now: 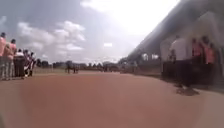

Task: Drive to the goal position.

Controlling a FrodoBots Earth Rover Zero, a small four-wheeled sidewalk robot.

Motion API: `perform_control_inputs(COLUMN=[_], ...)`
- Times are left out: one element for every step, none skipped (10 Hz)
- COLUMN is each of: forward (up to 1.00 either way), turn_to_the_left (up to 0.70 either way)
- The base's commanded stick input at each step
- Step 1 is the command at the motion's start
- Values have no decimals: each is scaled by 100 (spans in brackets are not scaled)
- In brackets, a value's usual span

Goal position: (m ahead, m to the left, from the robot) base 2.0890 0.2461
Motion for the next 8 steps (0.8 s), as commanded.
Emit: perform_control_inputs(forward=[70, 70, 70, 70, 70, 70, 70, 70], turn_to_the_left=[0, 0, 0, 0, 0, 0, 0, 0])
